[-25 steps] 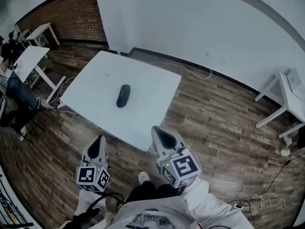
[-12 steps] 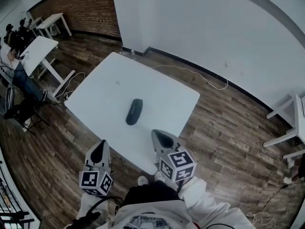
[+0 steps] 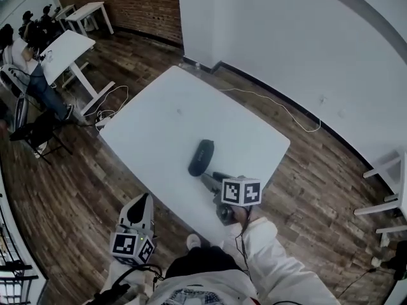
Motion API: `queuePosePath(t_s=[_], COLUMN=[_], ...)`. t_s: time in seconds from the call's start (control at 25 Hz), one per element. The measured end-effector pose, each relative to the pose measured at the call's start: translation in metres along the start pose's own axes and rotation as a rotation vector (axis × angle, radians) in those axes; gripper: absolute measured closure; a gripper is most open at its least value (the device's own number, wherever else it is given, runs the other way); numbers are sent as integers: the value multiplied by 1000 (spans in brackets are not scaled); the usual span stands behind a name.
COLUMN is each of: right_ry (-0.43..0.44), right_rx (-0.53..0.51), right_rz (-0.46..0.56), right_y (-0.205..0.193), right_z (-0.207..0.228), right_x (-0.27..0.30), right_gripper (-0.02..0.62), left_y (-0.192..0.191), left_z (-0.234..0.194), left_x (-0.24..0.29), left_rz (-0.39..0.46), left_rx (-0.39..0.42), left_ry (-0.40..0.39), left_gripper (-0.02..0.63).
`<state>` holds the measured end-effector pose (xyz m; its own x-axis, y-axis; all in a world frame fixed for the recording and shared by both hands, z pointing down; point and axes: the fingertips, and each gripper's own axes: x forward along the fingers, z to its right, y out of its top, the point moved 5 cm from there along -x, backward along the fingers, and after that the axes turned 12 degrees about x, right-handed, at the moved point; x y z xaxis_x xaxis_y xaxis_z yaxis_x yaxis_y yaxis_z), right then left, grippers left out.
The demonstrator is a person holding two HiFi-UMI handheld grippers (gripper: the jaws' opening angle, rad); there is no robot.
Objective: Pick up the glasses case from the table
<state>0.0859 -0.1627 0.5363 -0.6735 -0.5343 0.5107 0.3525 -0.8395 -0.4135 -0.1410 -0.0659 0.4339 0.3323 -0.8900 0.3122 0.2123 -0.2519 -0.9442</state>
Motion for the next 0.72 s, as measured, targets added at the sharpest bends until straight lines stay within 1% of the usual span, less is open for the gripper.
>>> queuePosePath(t_s=[0.04,0.08,0.12,0.2,0.28,0.4,0.48,0.6,0.72], right_ry=[27,51,61,32,-45,-203,-290,-372,-441], right_rx=[38,65,77,67,34,-38,-57,-43,-39], right_rz=[-26,-42,-50,-49,-40,-36,-37,-39,-58], right_y=[0,1,3,11,21,36,44,49,45], right_z=[2,3,5,11,22,44,58,67,72], right_x=[8,14,19,29,43,70,84,102,119], right_gripper=[320,290,283,270,270,270,270,270,270], left_y=[-1,-3,-5,-10,-16,-14,-15,-18,-21], left_z=[-5,-11,-16,-28,-40,-45,-49,-61,-74], left_x=[0,-1,-1,-2,-4,-5,-7,-13,-22], left_rz=[-7,-11,-19,-31,-34,-58,-65,-74,-78], left_rx=[-1,-1,-7,-16,-9,-8,-11,-16,-22], left_ry=[5,12,20,41,62,63,72,99,127], left_gripper=[584,584,584,584,584,584,584,584,584])
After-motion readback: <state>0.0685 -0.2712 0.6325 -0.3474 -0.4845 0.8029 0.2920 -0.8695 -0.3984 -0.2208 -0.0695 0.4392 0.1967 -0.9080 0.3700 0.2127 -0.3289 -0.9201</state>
